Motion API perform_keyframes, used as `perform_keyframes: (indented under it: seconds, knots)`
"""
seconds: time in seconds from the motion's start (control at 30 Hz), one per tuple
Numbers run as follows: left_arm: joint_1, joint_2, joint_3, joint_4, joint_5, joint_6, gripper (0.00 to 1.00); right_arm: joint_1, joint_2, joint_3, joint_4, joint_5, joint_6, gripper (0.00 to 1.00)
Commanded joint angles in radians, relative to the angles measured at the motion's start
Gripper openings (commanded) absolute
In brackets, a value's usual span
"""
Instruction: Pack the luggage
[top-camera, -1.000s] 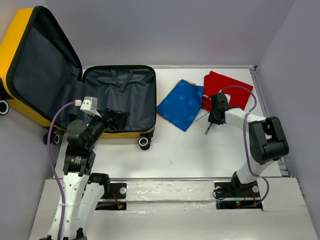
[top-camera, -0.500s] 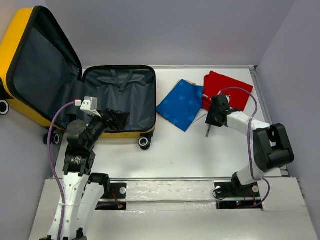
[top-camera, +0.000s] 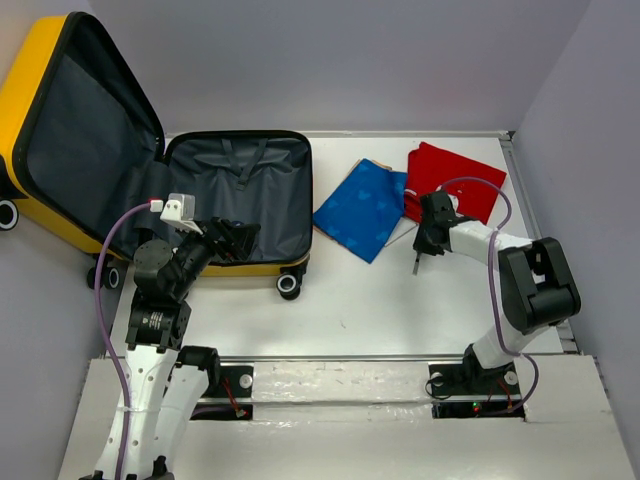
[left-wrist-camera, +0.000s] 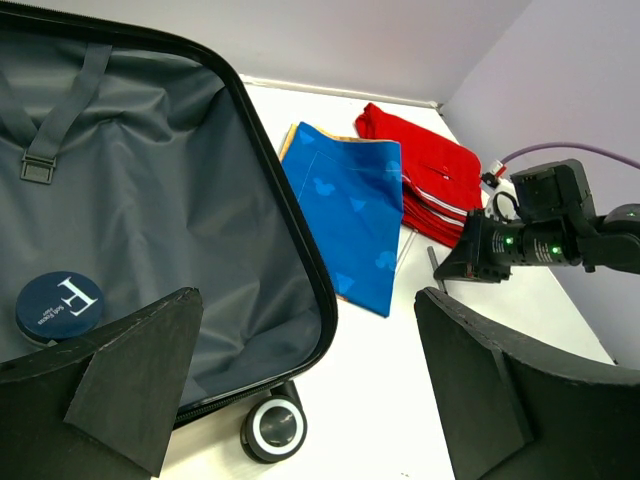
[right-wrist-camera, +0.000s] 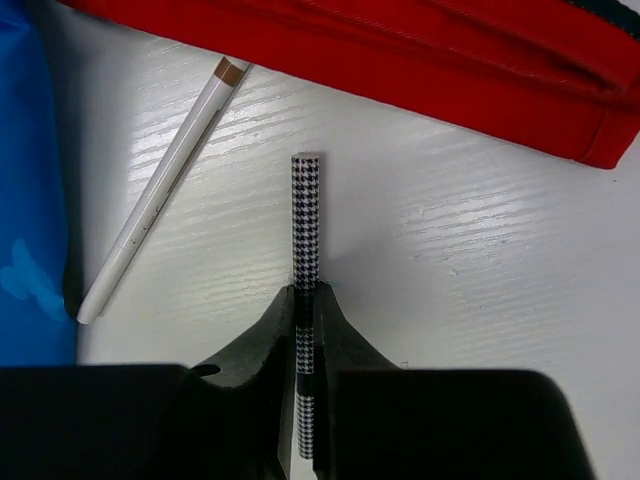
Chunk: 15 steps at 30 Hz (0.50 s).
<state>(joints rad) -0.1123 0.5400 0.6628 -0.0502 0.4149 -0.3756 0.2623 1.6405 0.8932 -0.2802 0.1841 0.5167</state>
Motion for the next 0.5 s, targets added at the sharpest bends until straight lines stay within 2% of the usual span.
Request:
perform_keyframes:
  seconds: [0.0,0.13,0.27,0.3,0.37,0.47]
  knots:
    - [-0.006,-0.008,0.034,0.03,0.024,0.0,0.99,0.005,-0.031,-0.023,-0.019,0.015,0.013,0.07]
    - [-0.006,-0.008,0.034,0.03,0.025,-0.002,0.99,0.017,-0.187,-0.03,-0.024,0.005,-0.001,0.07]
    - [-0.006,-0.006,0.032,0.032,0.027,-0.003,0.99,0.102,-0.338,-0.016,0.064,-0.15,0.035,0.07]
    - [-0.006,-0.006,0.034,0.033,0.027,-0.005,0.99,0.13,-0.338,0.012,0.131,-0.237,0.067,0.07]
    - [-0.004,-0.006,0.032,0.035,0.025,-0.003,0.99,0.247,-0.308,0.076,0.183,-0.267,0.088,0.07]
    - [-0.003,-0.006,0.031,0.032,0.022,-0.003,0.99,0.382,-0.141,0.295,0.23,-0.293,0.104,0.07]
